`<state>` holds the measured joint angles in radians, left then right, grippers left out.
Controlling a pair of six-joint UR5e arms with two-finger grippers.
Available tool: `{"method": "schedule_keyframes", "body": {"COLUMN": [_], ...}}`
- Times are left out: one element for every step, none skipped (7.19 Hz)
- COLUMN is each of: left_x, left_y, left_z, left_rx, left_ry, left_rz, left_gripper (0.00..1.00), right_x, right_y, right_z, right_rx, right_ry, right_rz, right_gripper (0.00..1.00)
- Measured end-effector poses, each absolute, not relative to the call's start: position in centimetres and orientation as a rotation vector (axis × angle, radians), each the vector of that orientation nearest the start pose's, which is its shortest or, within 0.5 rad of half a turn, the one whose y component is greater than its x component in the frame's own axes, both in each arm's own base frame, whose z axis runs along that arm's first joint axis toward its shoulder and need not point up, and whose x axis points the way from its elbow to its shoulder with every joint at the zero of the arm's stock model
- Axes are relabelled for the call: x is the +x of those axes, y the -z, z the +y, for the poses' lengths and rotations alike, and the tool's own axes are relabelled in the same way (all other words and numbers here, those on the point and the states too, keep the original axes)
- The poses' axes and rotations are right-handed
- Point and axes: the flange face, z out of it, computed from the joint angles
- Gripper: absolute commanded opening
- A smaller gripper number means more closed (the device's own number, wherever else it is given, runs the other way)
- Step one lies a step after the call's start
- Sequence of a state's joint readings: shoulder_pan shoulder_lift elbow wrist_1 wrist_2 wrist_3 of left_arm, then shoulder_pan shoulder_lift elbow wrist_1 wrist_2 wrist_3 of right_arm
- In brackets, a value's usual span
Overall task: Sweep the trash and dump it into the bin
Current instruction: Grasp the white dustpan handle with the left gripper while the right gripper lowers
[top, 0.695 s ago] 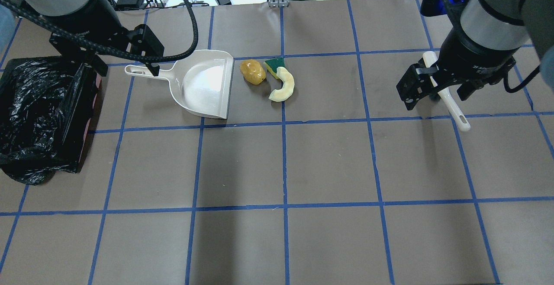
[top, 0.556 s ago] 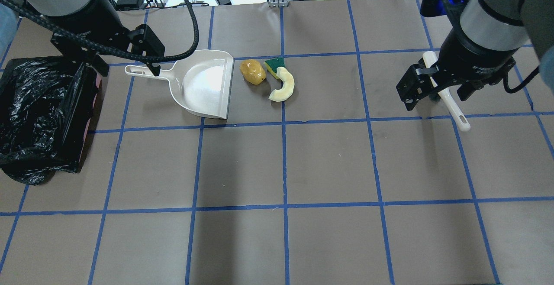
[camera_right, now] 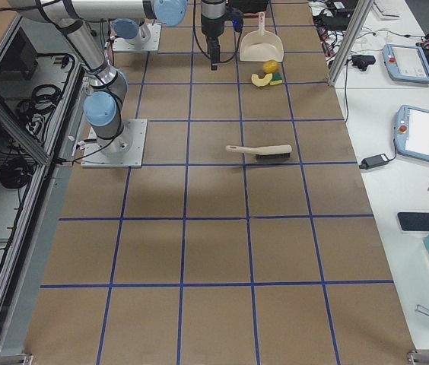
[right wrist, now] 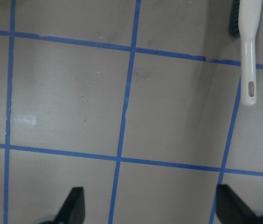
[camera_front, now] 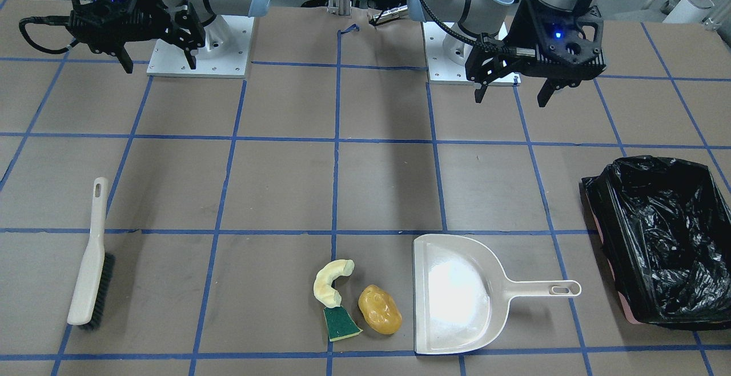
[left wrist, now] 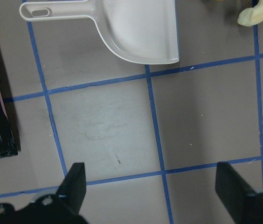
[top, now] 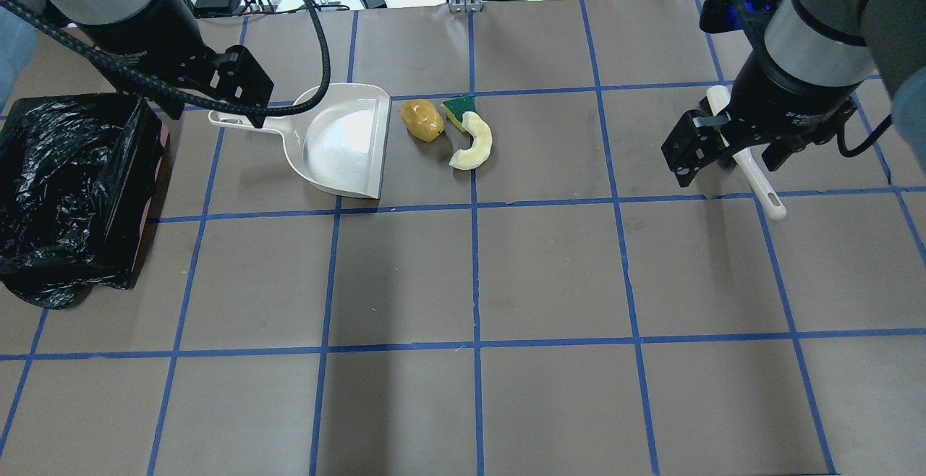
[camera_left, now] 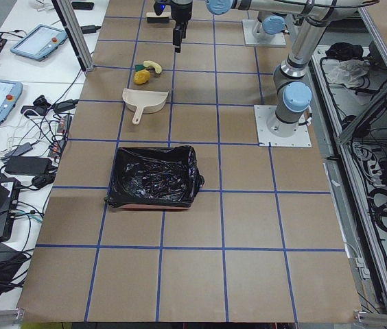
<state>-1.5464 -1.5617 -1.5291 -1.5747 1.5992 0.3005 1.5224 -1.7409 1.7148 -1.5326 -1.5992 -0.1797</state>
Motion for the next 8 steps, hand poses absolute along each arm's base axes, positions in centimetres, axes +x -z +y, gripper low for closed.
{"method": "schedule_keyframes", "body": {"left_x": [-11.4,-10.9,-10.1,-8.1,-4.7,-1.4,0.8,2.0], "left_y": [-49.9,-48.3,-46.5,-44.7,-42.8,-40.9,-38.7,-36.2], "left_z": [-50.7,-52.1,-53.6,-55.1,-56.6,-58.0,-59.7,-61.6], "left_rx": [0.568,0.710,0.888,1.072,1.238,1.393,1.547,1.668], "left_ry": [0.061,0.084,0.096,0.075,0.037,0.009,0.007,0.018], "left_rz": [3.051,3.014,2.956,2.894,2.840,2.781,2.697,2.612], "left_gripper": [1.00,1.00,1.00,1.00,1.00,1.00,1.00,1.00], "right_x": [10.3,8.9,6.7,4.4,1.7,-1.4,-4.6,-7.1], "right_y": [-48.5,-47.7,-46.7,-45.8,-44.5,-42.5,-39.6,-36.7], "right_z": [-43.0,-44.1,-45.8,-47.4,-48.7,-50.0,-51.3,-52.5], "right_rx": [-0.190,-0.168,-0.158,-0.185,-0.232,-0.265,-0.287,-0.292], "right_ry": [-0.046,-0.065,-0.050,-0.021,-0.009,-0.007,-0.012,-0.017], "right_rz": [3.176,3.201,3.220,3.225,3.222,3.209,3.175,3.137], "right_gripper": [1.00,1.00,1.00,1.00,1.00,1.00,1.00,1.00]}}
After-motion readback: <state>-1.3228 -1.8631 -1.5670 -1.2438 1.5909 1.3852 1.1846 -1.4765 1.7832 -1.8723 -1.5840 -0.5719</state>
